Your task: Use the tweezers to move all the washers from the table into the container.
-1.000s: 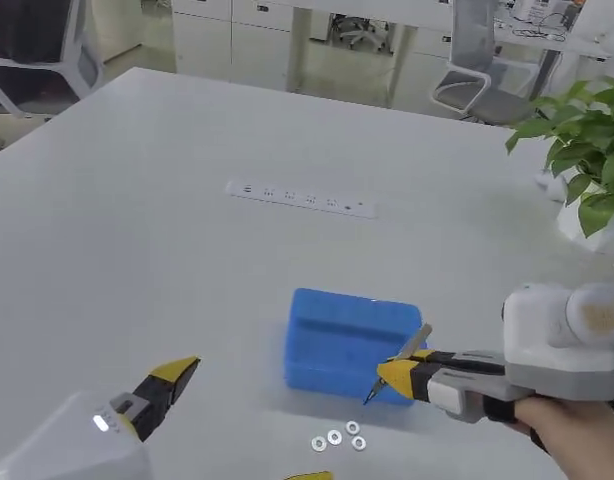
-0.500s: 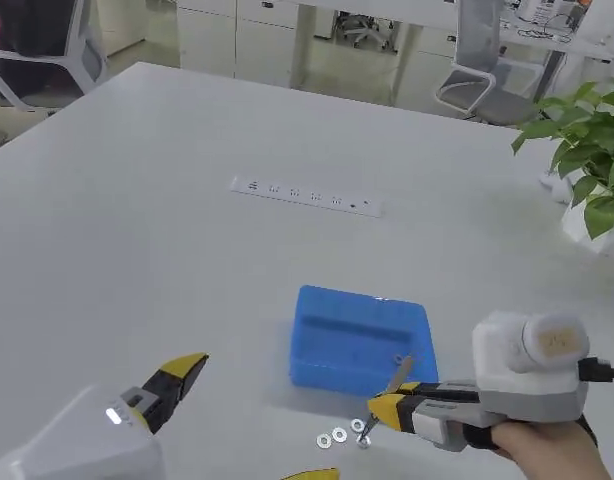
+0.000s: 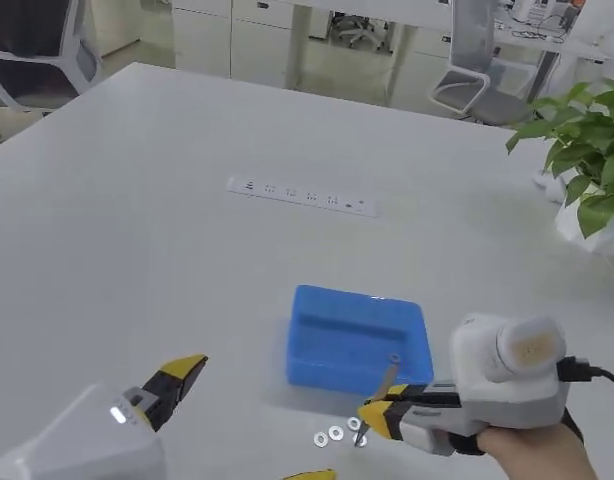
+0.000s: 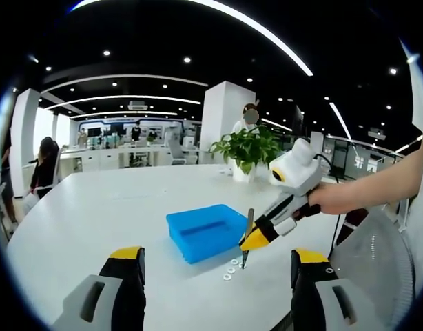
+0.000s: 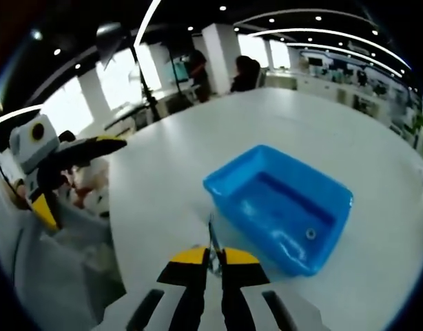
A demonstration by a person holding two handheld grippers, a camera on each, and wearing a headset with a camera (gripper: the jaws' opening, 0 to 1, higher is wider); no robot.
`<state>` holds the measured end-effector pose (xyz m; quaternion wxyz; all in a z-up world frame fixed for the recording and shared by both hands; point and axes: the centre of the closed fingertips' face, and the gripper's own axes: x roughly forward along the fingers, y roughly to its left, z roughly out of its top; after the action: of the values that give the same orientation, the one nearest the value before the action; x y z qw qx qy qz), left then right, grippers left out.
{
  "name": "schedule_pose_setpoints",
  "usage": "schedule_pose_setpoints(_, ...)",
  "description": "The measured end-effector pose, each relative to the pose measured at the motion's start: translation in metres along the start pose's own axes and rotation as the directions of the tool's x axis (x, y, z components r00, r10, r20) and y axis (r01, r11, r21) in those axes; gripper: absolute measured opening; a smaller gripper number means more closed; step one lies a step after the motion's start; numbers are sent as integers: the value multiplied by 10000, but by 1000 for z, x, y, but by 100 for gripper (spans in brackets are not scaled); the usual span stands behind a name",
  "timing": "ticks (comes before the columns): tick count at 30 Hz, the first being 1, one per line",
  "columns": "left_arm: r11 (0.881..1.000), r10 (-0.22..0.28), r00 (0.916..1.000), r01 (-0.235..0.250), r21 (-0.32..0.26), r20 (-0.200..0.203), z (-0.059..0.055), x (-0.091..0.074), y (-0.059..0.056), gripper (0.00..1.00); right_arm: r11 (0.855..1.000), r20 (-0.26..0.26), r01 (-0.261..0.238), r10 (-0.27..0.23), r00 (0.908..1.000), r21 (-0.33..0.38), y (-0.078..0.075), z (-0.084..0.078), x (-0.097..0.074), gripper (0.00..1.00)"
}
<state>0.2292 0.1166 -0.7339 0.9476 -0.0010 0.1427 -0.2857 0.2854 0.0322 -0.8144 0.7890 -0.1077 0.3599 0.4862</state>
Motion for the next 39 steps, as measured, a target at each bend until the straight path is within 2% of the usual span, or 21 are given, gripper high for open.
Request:
schedule_pose_setpoints(3, 10000, -41, 10000, 41, 19, -8, 0, 0, -1, 89, 9975, -232, 175, -192, 9995, -688, 0, -5, 0, 4)
schedule_pose_setpoints(10, 10000, -81, 9999, 81, -31, -95, -2, 0, -2, 87, 9905, 127, 487, -474, 9988, -1288, 5, -6, -1, 3)
schedule_pose_setpoints(11, 10000, -76, 9999, 76, -8, -117, -2, 0, -2, 87, 9912, 175, 515, -498, 9986, -1220, 5, -6, -1, 3)
schedule_pose_setpoints(13, 10000, -40, 9999, 41, 79, -110, -2, 0, -2, 87, 9960, 368, 676, -655, 9972, -591, 3, -5, -3, 3)
schedule_pose_setpoints(14, 9996, 126, 9999, -125, 239, -70, -1, -1, 1, 88, 9969, 537, 719, -701, 9961, -313, 2, -4, -5, 3)
schedule_pose_setpoints(15, 9974, 441, 9989, -449, 559, 163, 4, -3, 6, 90, 9967, 764, 789, -771, 9941, -202, 1, 0, -8, 3)
schedule_pose_setpoints(17, 9973, 588, 9978, -601, 428, 315, 6, -5, 8, 93, 9966, 902, 815, -824, 9925, 131, 3, 3, -14, 3)
schedule_pose_setpoints(20, 9981, 598, 9971, -603, 104, 465, 9, -5, 11, 94, 9930, 1002, 1121, -1153, 9883, 367, 0, 7, -23, 3)
schedule_pose_setpoints(22, 9991, 421, 9972, -419, -40, 622, 11, -5, 8, 94, 9913, 1059, 1256, -1292, 9859, 402, -1, 9, -29, 3)
schedule_pose_setpoints(26, 9978, 550, 9951, -578, 320, 816, 16, -5, 6, 97, 9880, 1269, 1472, -1521, 9802, 470, -1, 11, -47, 3)
schedule_pose_setpoints(29, 9985, 495, 9947, -515, 201, 904, 18, -4, 5, 98, 9884, 1492, 1342, -1435, 9783, 713, -4, 11, -57, 3)
schedule_pose_setpoints(32, 9975, 631, 9949, -655, 283, 793, 16, -3, 6, 98, 9897, 1751, 1132, -1272, 9763, 874, -8, 13, -63, 3)
schedule_pose_setpoints(35, 9956, 764, 9934, -806, 469, 851, 17, -4, 7, 99, 9942, 1719, 818, -927, 9807, 698, -9, 12, -68, 3)
schedule_pose_setpoints(39, 9946, 918, 9922, -955, 404, 838, 17, -5, 10, 99, 9963, 1975, 639, -740, 9775, 569, -13, 18, -83, 3)
